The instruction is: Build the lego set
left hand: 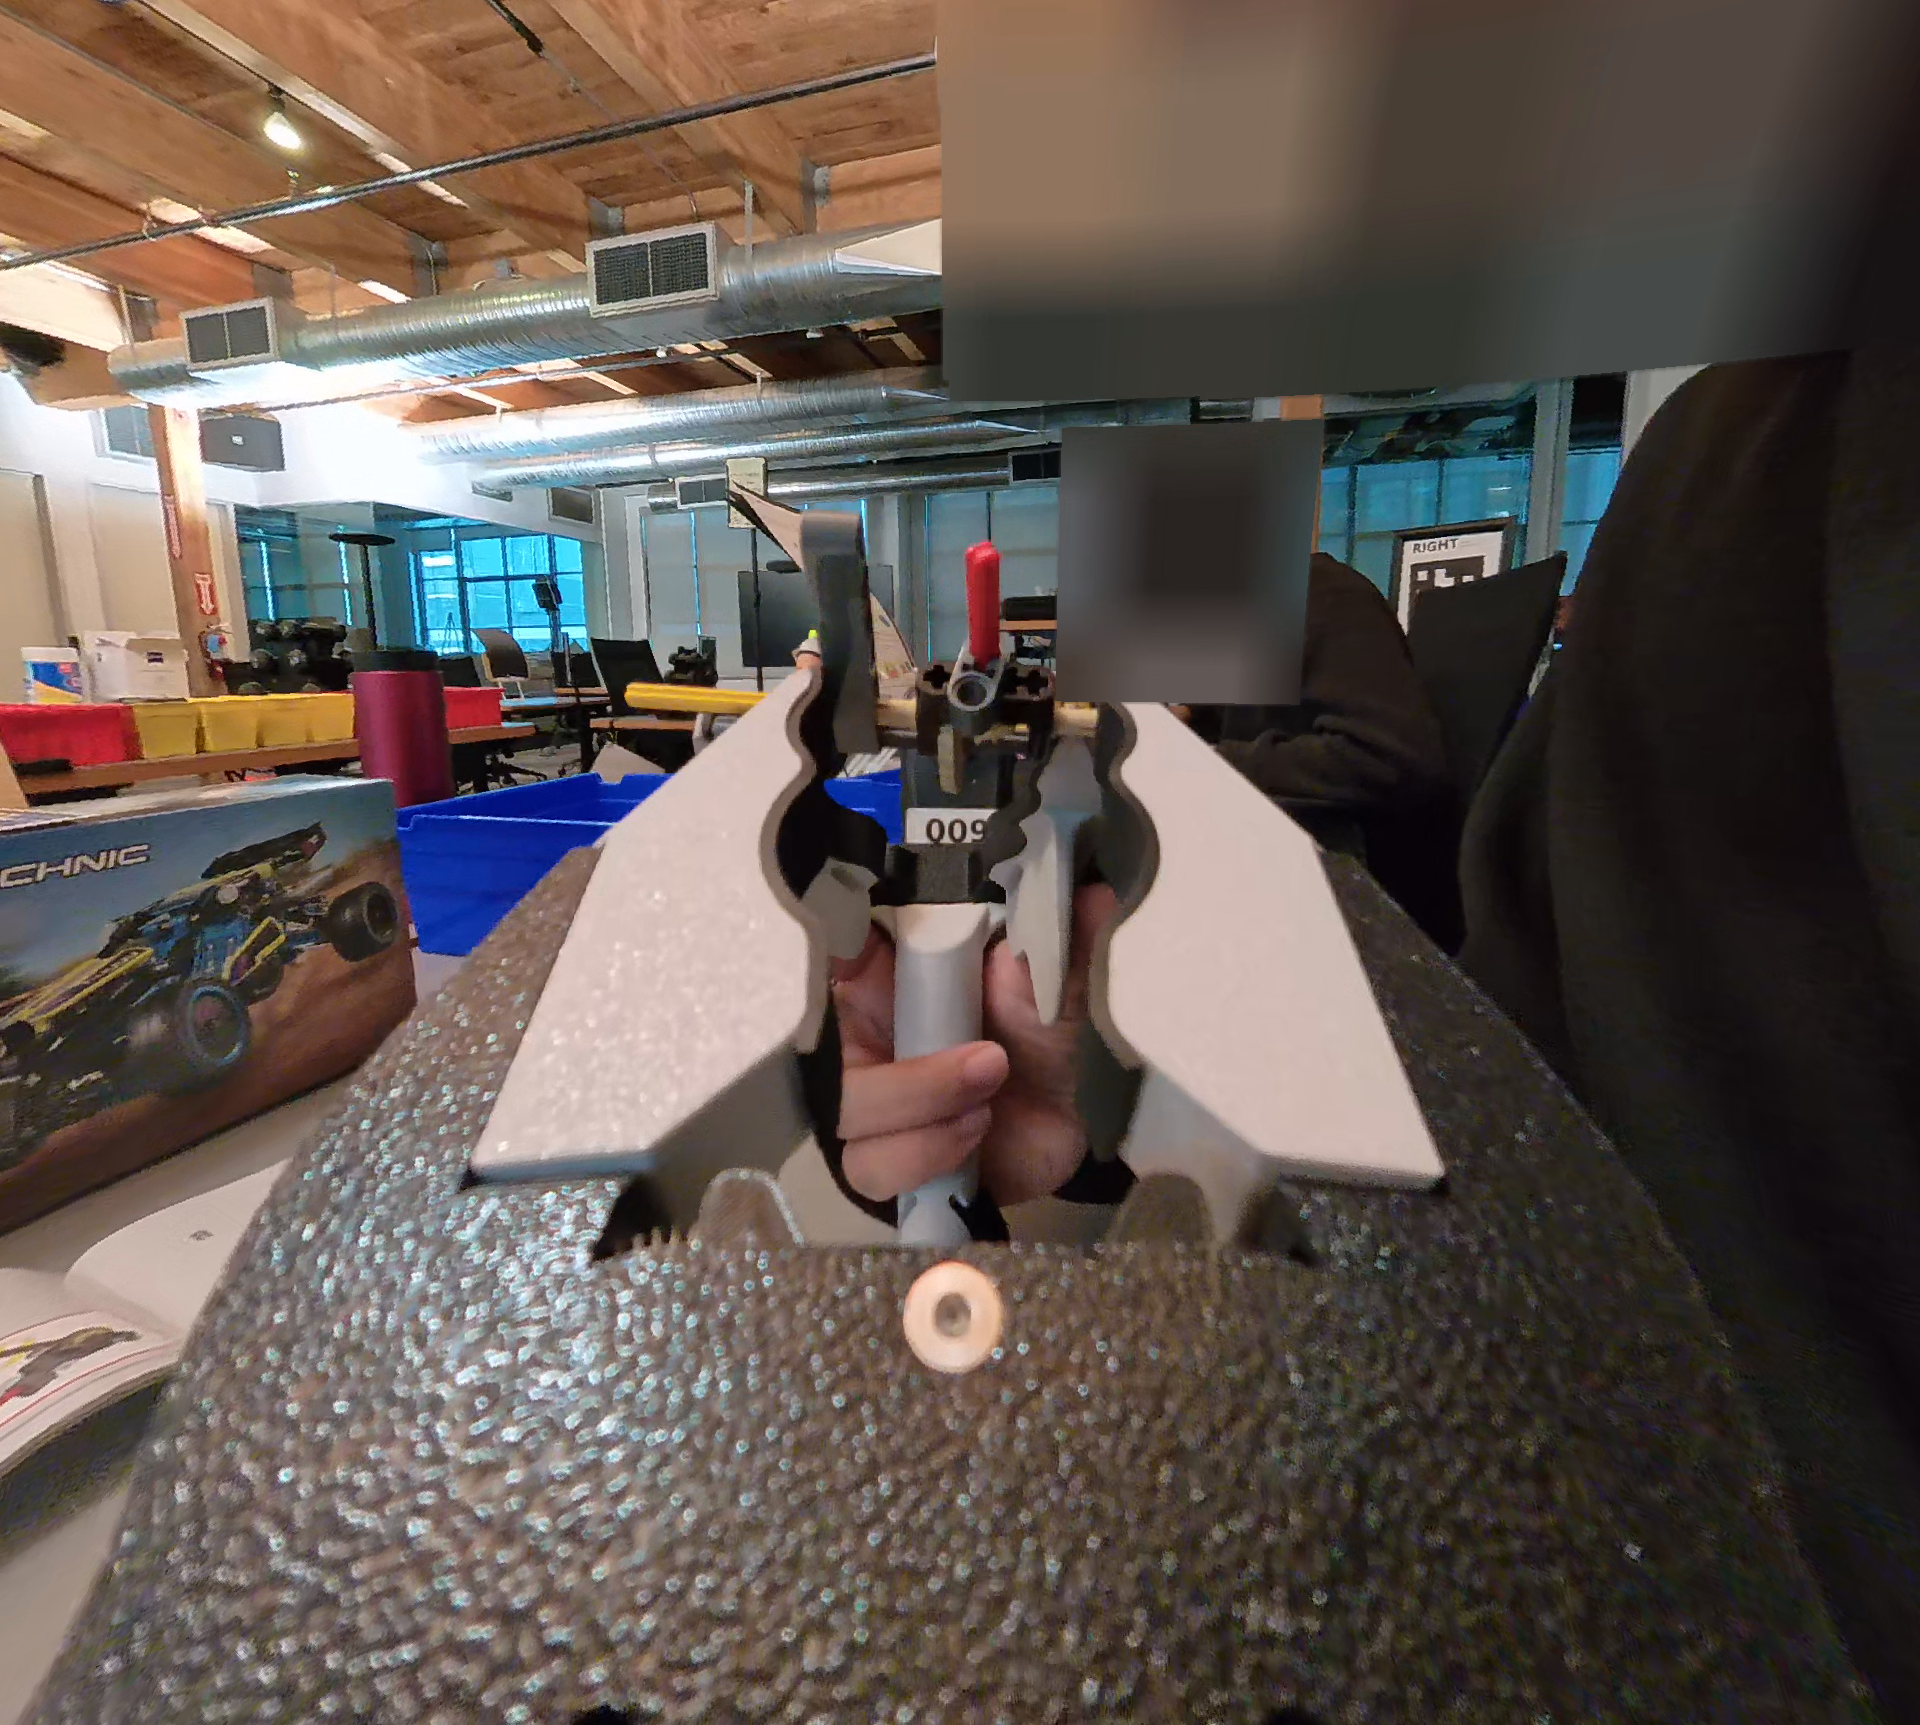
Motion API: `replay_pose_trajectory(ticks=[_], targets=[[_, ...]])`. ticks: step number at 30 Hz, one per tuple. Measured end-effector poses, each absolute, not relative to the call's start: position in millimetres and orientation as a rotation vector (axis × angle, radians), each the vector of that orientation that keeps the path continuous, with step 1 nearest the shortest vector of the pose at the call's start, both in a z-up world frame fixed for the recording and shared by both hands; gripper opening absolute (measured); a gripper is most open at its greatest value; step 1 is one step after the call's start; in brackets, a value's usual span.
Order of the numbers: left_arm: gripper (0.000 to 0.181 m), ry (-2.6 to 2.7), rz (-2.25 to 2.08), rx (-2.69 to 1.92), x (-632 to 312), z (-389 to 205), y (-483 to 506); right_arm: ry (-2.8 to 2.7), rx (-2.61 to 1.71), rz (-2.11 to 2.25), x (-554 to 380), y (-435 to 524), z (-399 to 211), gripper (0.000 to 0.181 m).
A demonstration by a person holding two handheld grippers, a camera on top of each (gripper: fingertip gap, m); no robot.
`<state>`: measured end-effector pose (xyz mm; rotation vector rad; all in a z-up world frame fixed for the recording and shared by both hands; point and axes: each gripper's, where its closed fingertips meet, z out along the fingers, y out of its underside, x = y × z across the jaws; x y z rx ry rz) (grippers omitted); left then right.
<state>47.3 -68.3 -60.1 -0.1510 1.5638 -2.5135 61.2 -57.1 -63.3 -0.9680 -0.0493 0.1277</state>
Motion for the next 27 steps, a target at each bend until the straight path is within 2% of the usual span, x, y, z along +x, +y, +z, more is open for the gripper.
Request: replay_pose_trajectory(ticks=[12, 18, 23, 27], targets=[[0.048, 1.535, -2.506, -0.143, 46.4, -58.1, -67.3, -0.070, -0.905, 0.071, 58.9, -60.6, -57.0, 0.055], [0.048, 1.577, -2.508, -0.140, 44.7, -60.3, -71.2, -0.041, -0.901, 0.075, 64.4, -63.8, -57.8, 0.039], [0.048, 1.516, -2.586, -0.186, 47.5, -56.5, -64.7, -0.078, -0.933, 0.088, 56.3, -58.5, -59.3, 0.062], [0.048, 1.527, -2.546, -0.160, 45.6, -57.1, -66.9, -0.073, -0.927, 0.077, 56.6, -59.3, -57.6, 0.057]])
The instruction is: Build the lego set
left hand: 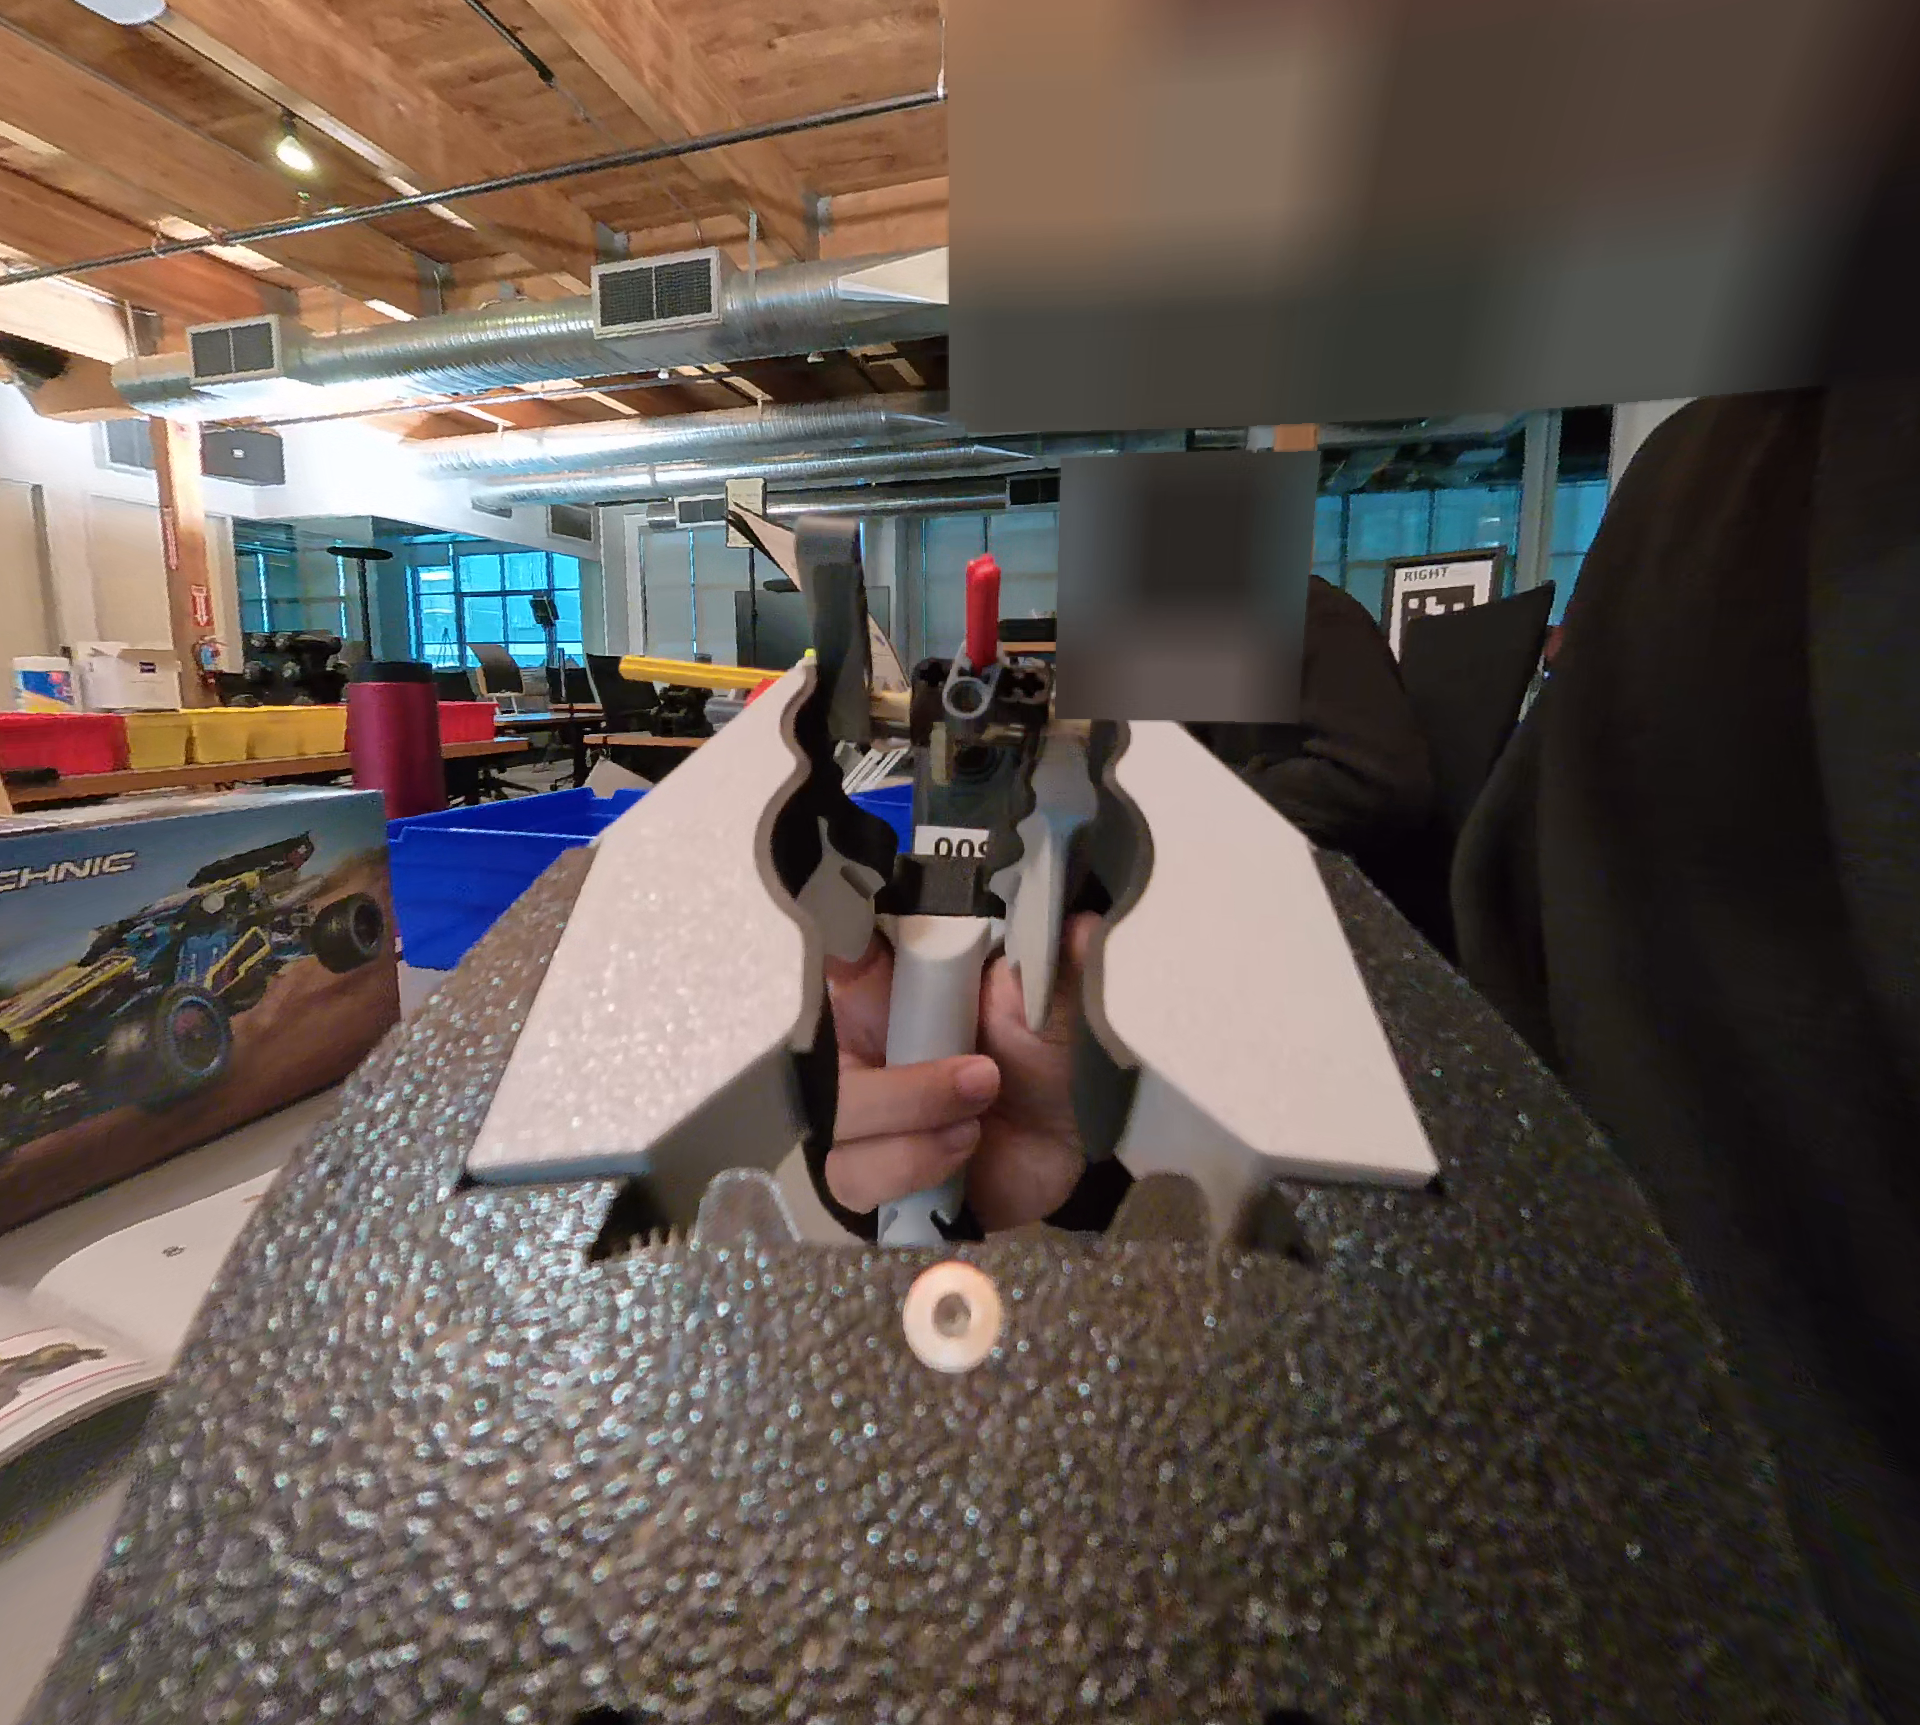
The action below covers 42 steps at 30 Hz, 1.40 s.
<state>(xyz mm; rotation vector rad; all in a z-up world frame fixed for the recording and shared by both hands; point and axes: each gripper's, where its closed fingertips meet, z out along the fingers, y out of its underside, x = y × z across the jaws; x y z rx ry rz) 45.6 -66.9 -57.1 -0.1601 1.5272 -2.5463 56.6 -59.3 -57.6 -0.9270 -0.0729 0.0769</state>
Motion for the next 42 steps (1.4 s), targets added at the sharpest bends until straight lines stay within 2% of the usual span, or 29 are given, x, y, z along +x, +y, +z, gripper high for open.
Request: replay_pose_trajectory(ticks=[21, 30, 42], targets=[[0.049, 1.591, -2.463, -0.145, 48, -61, -67, -0.085, -0.988, 0.065, 59, -59, -62, 0.055], [0.042, 1.730, -2.270, -0.041, 46, -66, -57, -0.111, -1.006, 0.070, 57, -62, -63, 0.054], [0.039, 1.738, -2.317, -0.059, 43, -64, -57, -0.129, -1.015, 0.065, 53, -56, -64, 0.055]])
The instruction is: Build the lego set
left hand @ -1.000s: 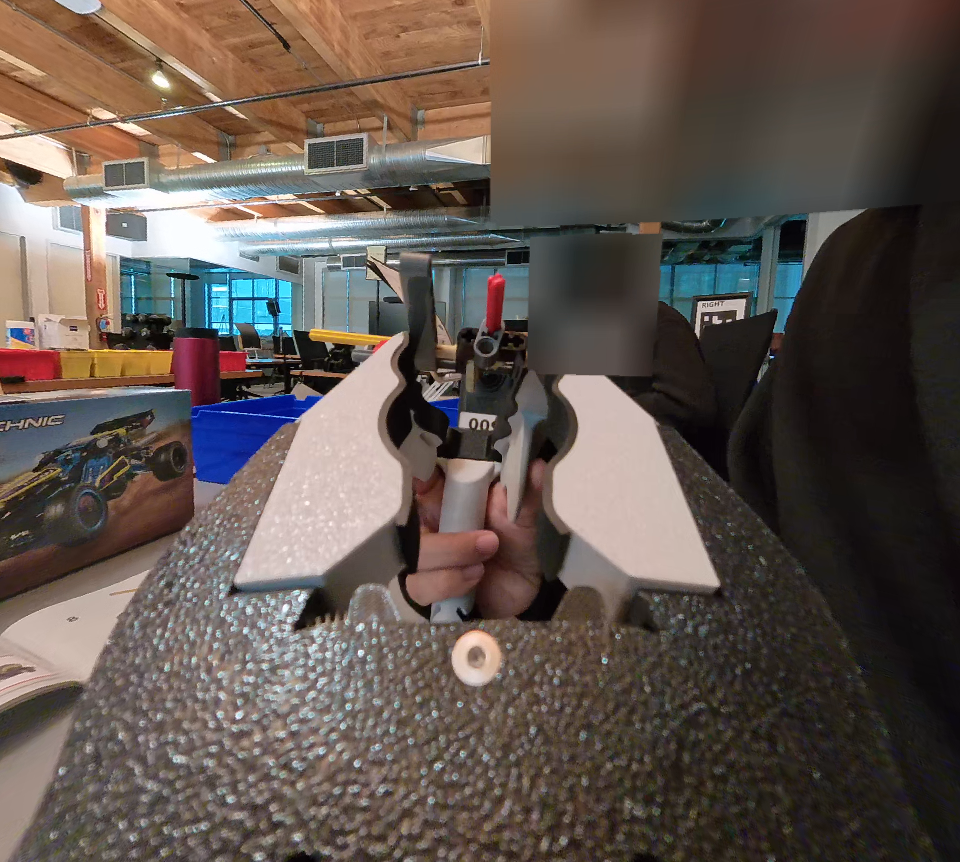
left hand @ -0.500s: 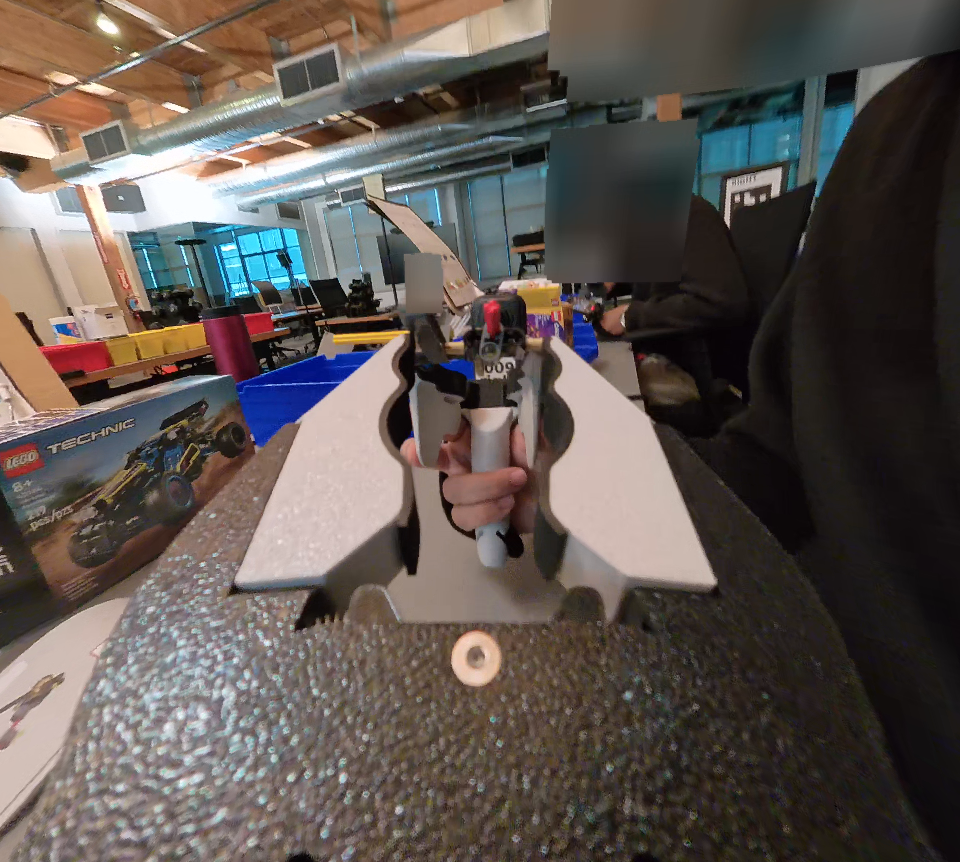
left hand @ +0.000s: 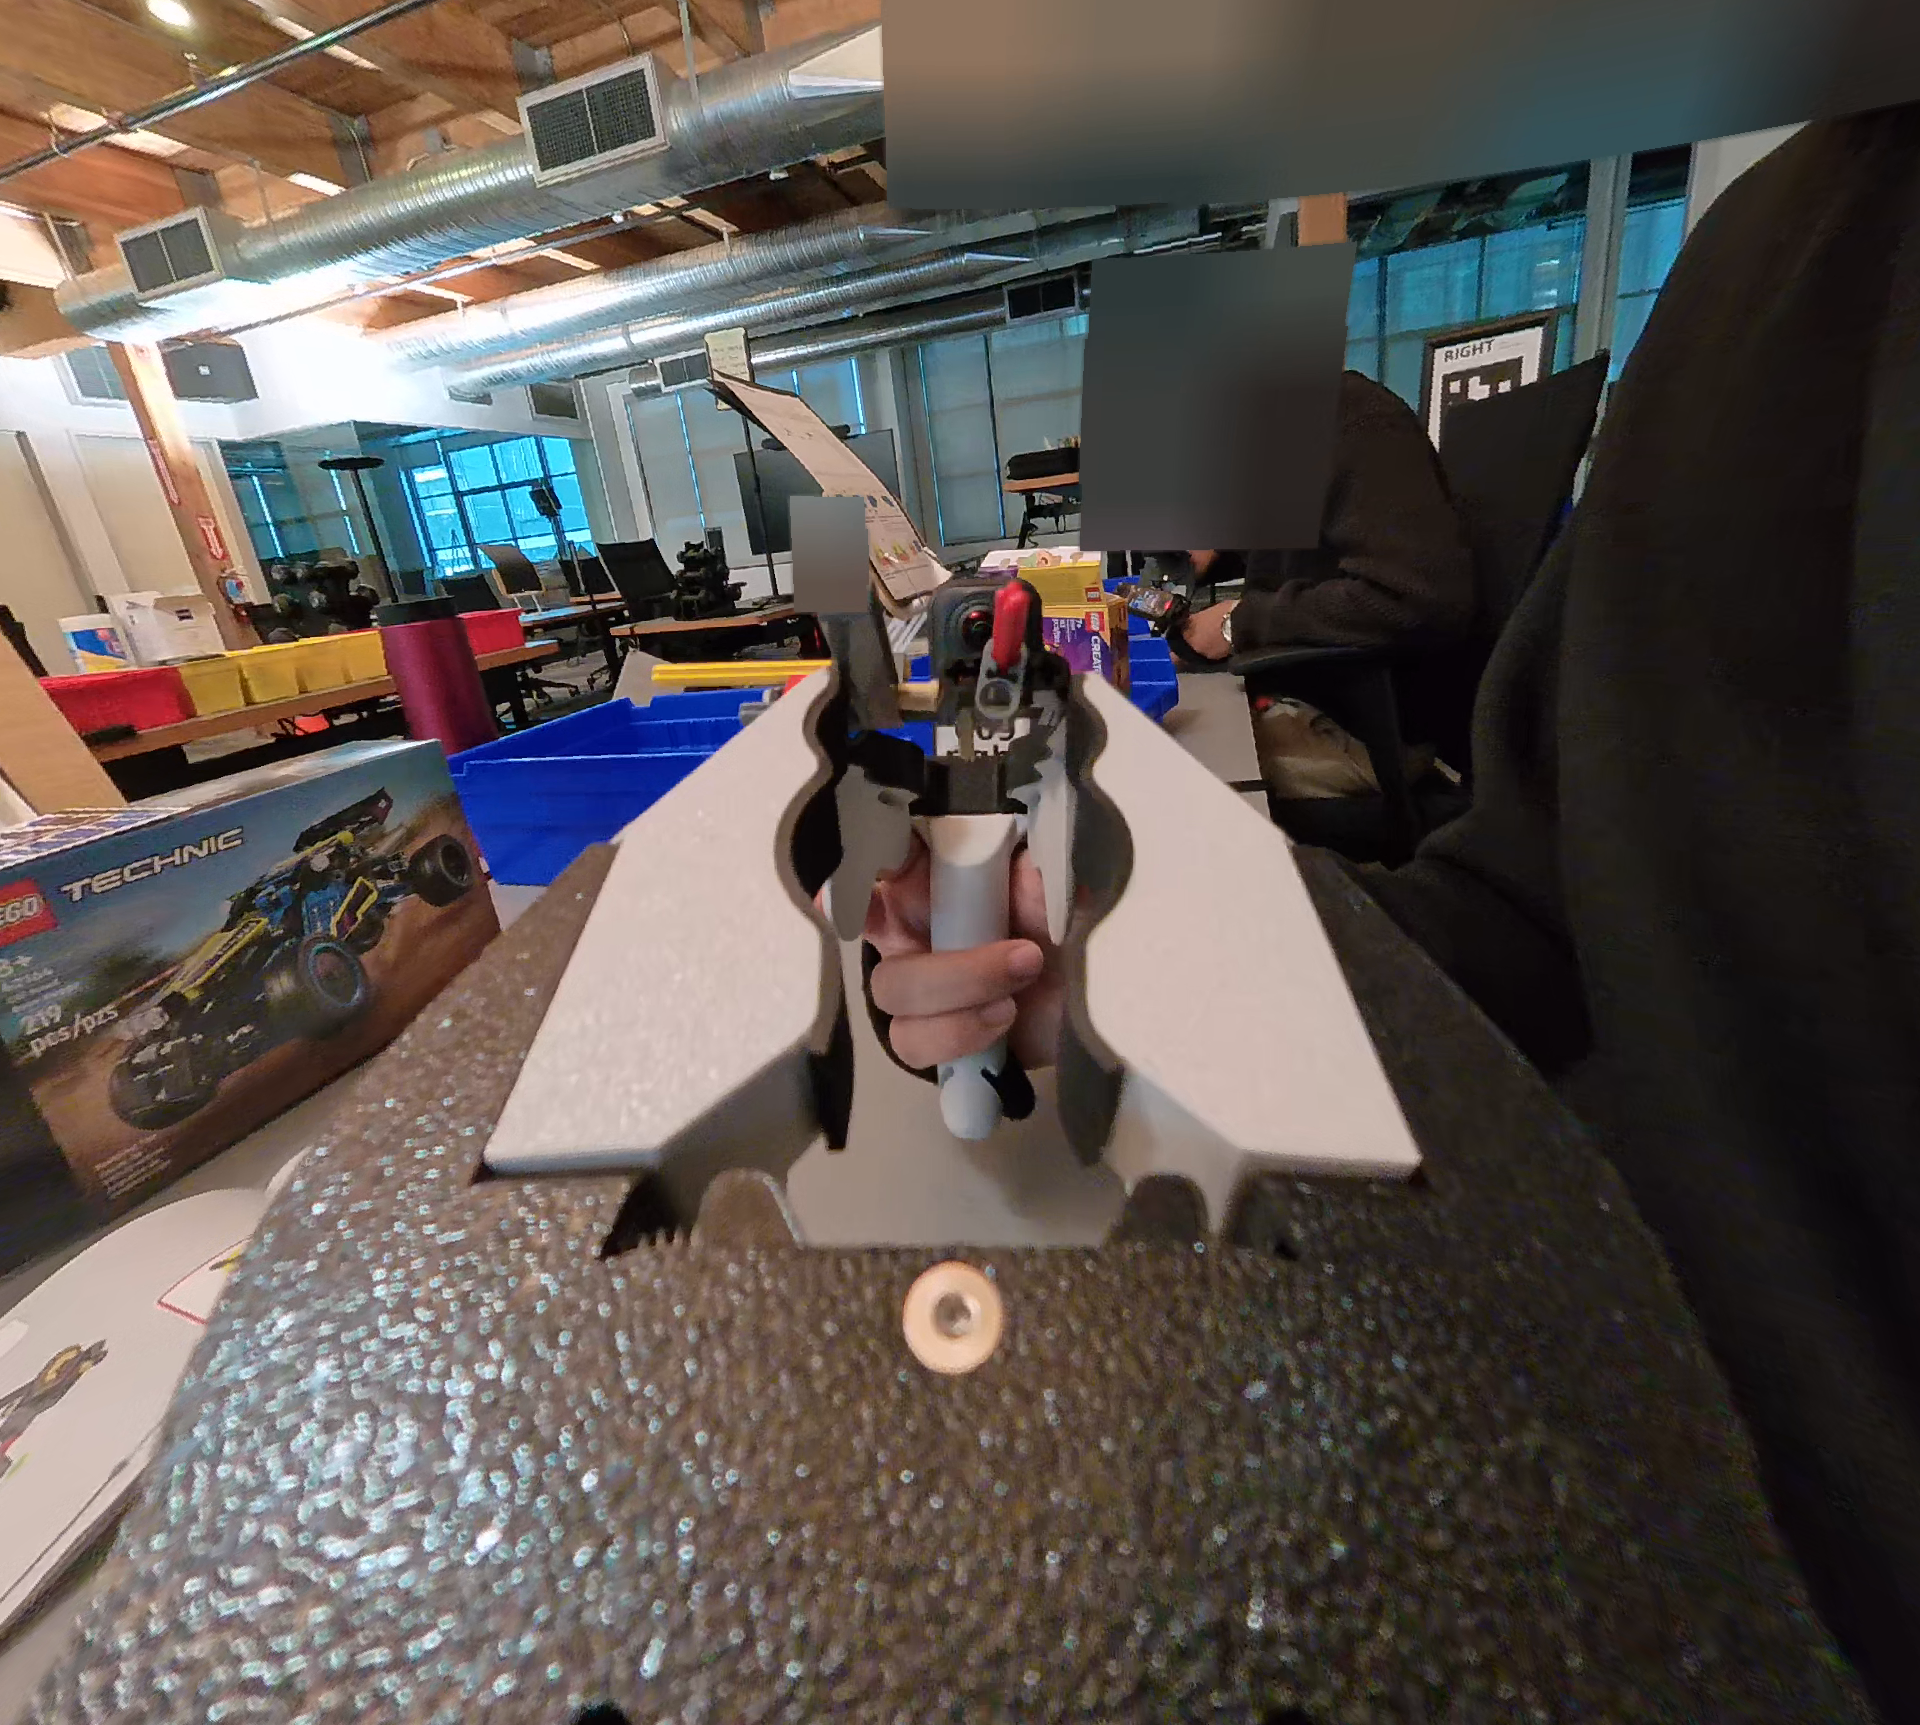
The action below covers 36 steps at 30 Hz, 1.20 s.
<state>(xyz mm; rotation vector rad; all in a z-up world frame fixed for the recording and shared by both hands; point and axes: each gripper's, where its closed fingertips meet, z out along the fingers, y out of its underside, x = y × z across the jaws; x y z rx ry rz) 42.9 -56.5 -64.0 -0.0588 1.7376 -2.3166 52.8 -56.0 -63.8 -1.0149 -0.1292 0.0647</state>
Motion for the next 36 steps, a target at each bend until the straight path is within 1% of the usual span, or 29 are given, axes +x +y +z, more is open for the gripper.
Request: replay_pose_trajectory(ticks=[12, 16, 18, 23, 27, 30, 36], targets=[[0.038, 1.707, -2.397, -0.122, 48, -66, -55, -0.087, -1.043, 0.100, 58, -53, -68, 0.055], [0.043, 1.678, -2.375, -0.181, 55, -67, -53, -0.059, -1.078, 0.089, 65, -52, -73, 0.054], [0.042, 1.657, -2.404, -0.179, 53, -65, -54, -0.084, -1.141, 0.087, 60, -43, -81, 0.055], [0.042, 1.692, -2.491, -0.147, 47, -65, -52, -0.074, -1.080, 0.130, 57, -43, -73, 0.055], [0.044, 1.713, -2.445, -0.131, 47, -68, -48, -0.057, -1.037, 0.164, 59, -48, -69, 0.054], [0.041, 1.744, -2.372, -0.140, 50, -72, -49, -0.062, -1.035, 0.144, 60, -50, -69, 0.054], [0.038, 1.741, -2.393, -0.160, 50, -71, -50, -0.061, -1.022, 0.152, 60, -50, -68, 0.055]])
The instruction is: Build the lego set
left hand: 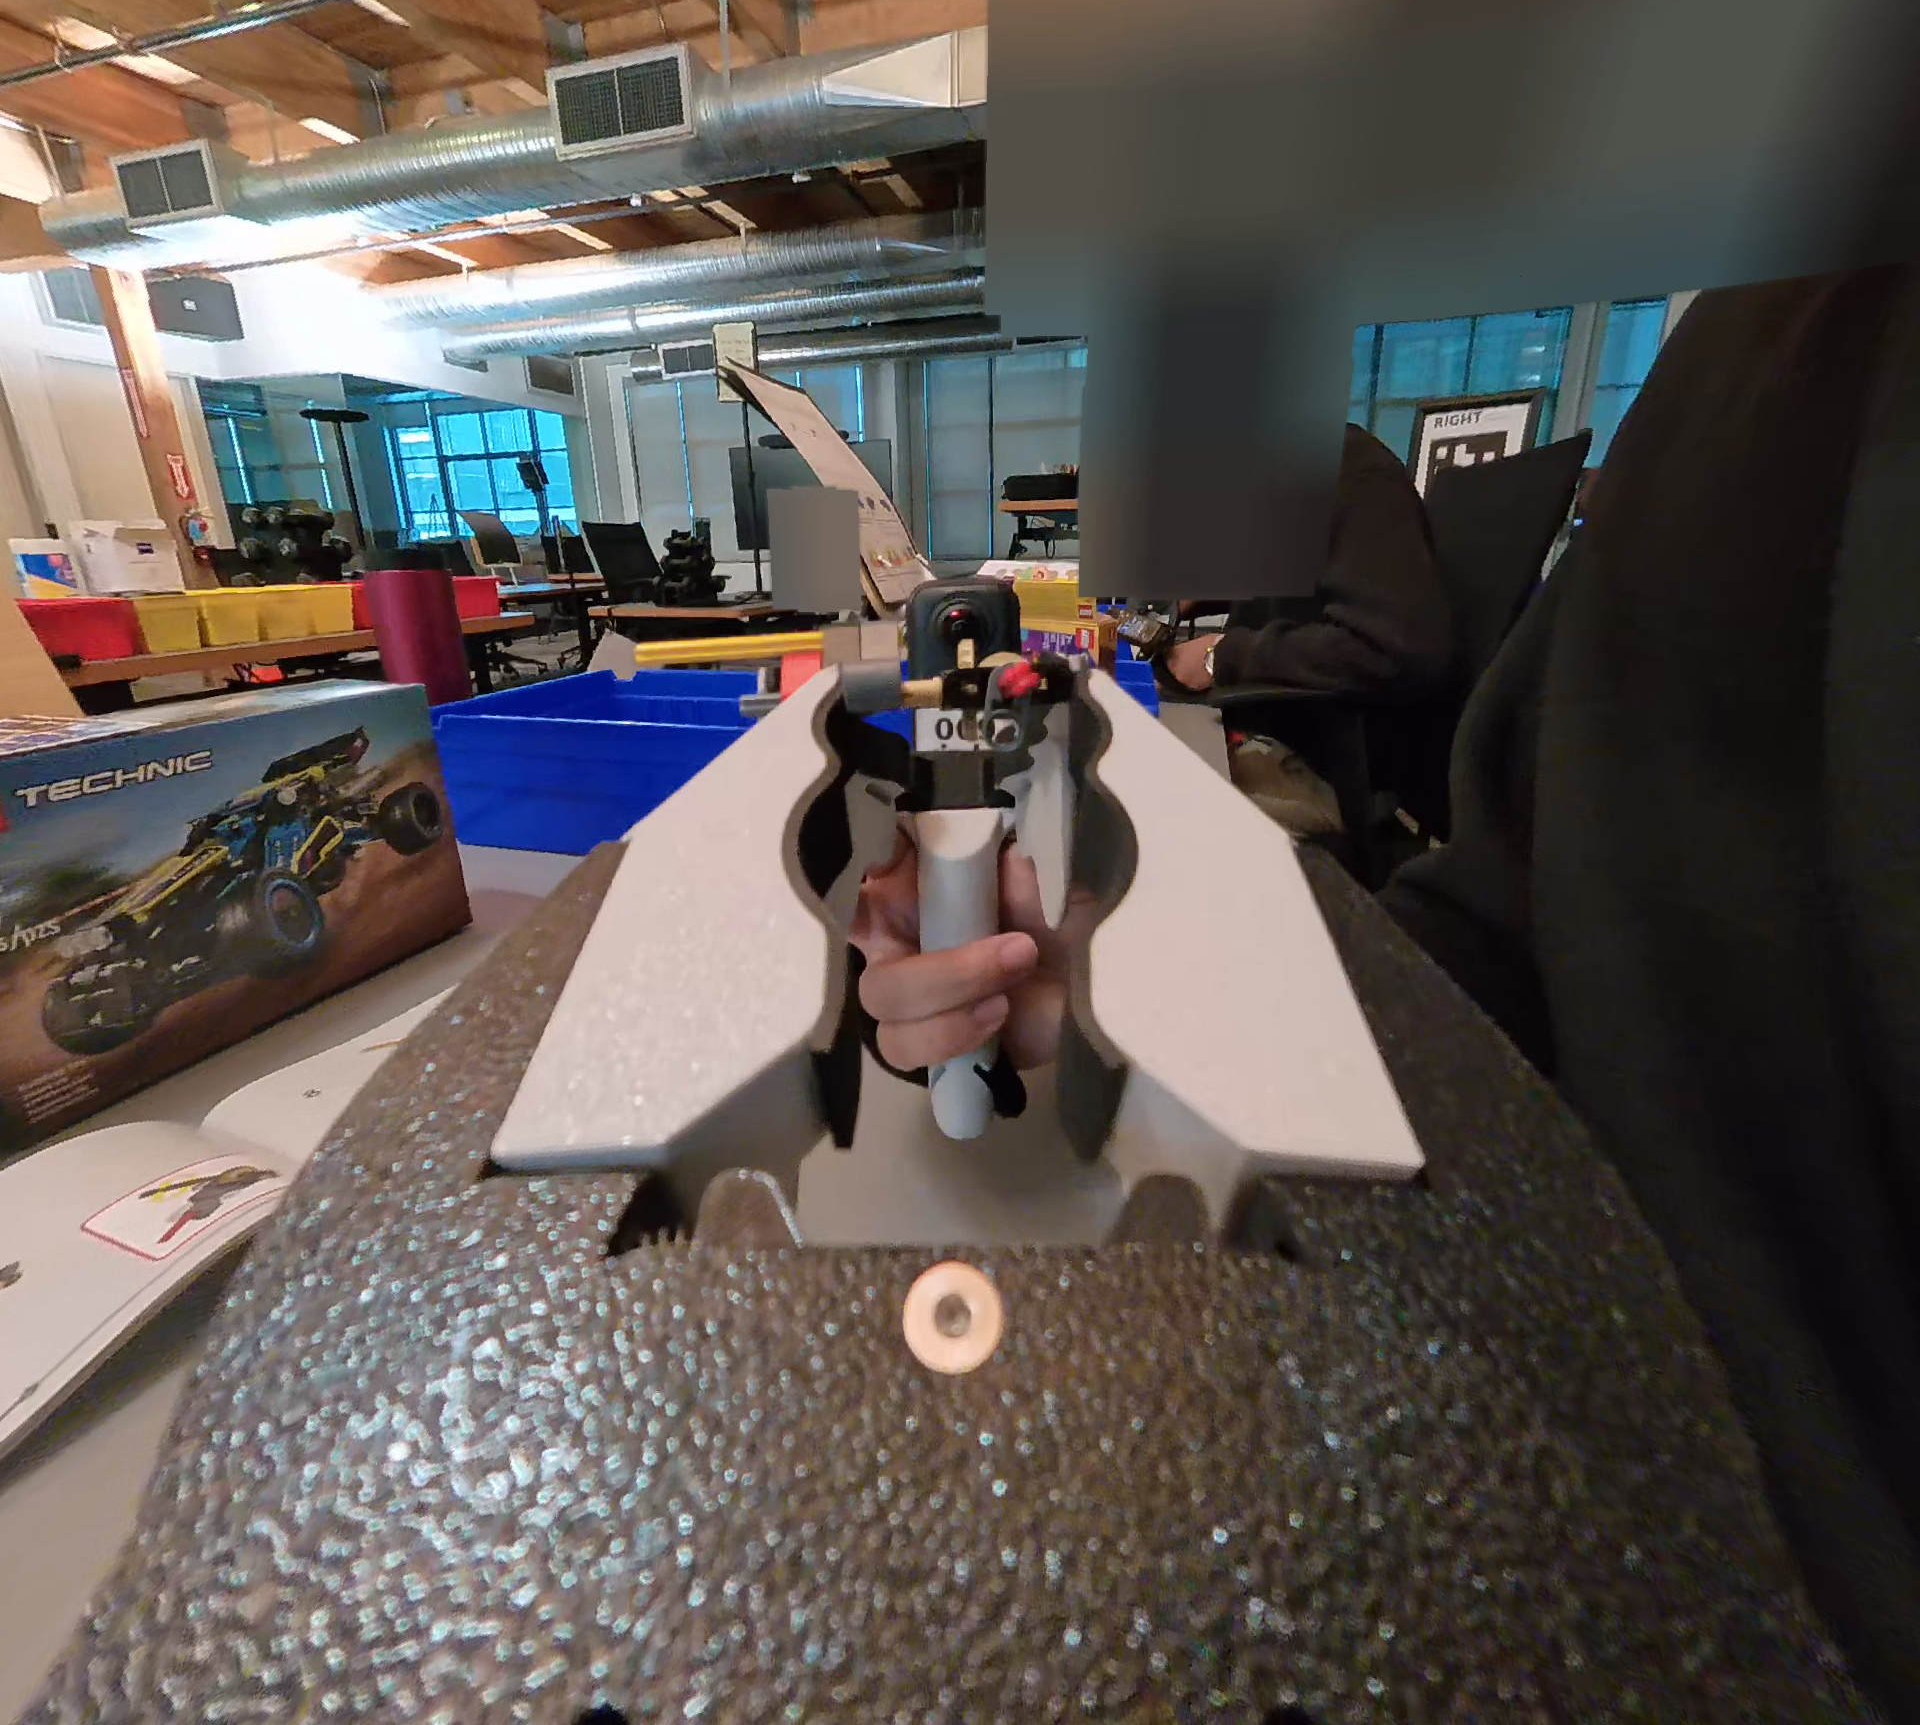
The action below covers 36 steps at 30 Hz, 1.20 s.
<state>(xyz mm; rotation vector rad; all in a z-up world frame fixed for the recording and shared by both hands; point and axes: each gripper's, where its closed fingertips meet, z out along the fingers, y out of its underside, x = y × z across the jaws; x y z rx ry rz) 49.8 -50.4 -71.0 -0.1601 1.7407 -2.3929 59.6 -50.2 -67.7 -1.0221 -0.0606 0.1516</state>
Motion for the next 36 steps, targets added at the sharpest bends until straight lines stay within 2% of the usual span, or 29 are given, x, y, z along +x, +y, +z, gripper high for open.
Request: replay_pose_trajectory(ticks=[24, 29, 31, 36], targets=[[0.039, 1.749, -2.460, -0.181, 48.3, -70.4, -47.1, -0.049, -1.034, 0.187, 58.6, -44.8, -69.8, 0.054], [0.039, 1.772, -2.444, -0.171, 47.1, -69.0, -47.3, -0.029, -1.020, 0.181, 60.5, -44.4, -68.4, 0.061], [0.039, 1.777, -2.441, -0.168, 46.5, -68.3, -47.7, -0.043, -1.002, 0.191, 57.5, -45.6, -66.3, 0.055], [0.039, 1.755, -2.453, -0.183, 46.6, -67.4, -48.0, -0.039, -0.963, 0.211, 57.2, -46.5, -64.1, 0.054]])
